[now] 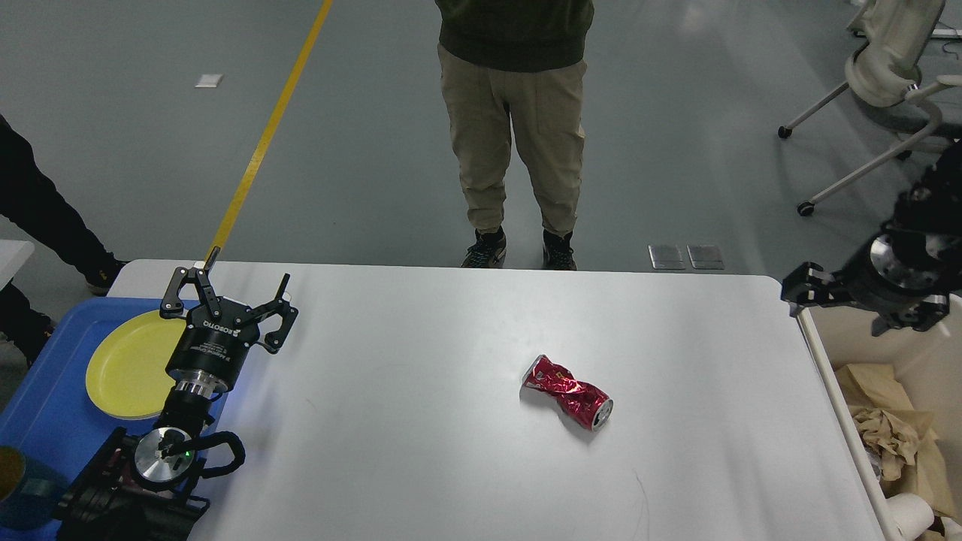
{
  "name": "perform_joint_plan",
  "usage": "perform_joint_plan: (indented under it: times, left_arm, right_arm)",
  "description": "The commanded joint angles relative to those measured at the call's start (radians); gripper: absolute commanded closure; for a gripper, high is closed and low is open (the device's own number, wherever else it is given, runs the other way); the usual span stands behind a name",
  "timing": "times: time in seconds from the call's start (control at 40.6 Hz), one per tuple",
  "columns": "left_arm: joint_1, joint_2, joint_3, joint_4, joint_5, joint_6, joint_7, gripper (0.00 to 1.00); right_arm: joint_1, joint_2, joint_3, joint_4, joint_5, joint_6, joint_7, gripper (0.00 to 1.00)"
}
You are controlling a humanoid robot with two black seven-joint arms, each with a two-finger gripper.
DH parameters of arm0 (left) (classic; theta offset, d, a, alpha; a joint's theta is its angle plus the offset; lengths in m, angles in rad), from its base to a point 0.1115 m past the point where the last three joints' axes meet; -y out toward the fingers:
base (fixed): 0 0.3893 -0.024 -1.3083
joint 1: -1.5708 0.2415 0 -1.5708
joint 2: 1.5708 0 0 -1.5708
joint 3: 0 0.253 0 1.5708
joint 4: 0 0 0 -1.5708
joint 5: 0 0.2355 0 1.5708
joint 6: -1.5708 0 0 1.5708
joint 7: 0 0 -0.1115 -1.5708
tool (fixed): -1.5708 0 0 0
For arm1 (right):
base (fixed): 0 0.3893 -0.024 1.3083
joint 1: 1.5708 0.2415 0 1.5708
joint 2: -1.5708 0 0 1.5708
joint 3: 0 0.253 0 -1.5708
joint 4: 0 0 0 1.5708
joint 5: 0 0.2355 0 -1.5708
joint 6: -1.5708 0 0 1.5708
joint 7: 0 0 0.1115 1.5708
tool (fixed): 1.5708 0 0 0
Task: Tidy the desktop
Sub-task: 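Raise the right gripper and move it toward the red can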
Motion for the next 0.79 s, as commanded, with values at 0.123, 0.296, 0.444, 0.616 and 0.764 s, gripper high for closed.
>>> perform_joint_plan:
  times: [0.123,0.296,0.444,0.616,0.764]
  left_arm:
    - [0.0,0.002,0.0,0.0,0.0,0.0,-0.002,0.04]
    - [0.0,0.002,0.0,0.0,0.0,0.001,-0.002,0.04]
    - [0.0,0.002,0.0,0.0,0.0,0.001,-0.002,0.04]
    - [0.001,0.002,0.0,0.0,0.0,0.001,-0.002,0.04]
    - [0.0,0.002,0.0,0.0,0.0,0.0,0.0,0.04]
  right_arm:
    - [0.416,0.129,-0.03,0.324,0.135,0.132,0.005,0.0]
    - [0.569,0.163,-0.087,0.449,0.218,0.141,0.009,0.0]
    - [0.667,0.18,-0.12,0.556,0.233,0.155,0.009,0.0]
    - [0.777,0.187,-0.212,0.599,0.336,0.185,0.012,0.0]
    - [0.799,0.209,-0.213,0.628,0.353,0.181,0.015,0.0]
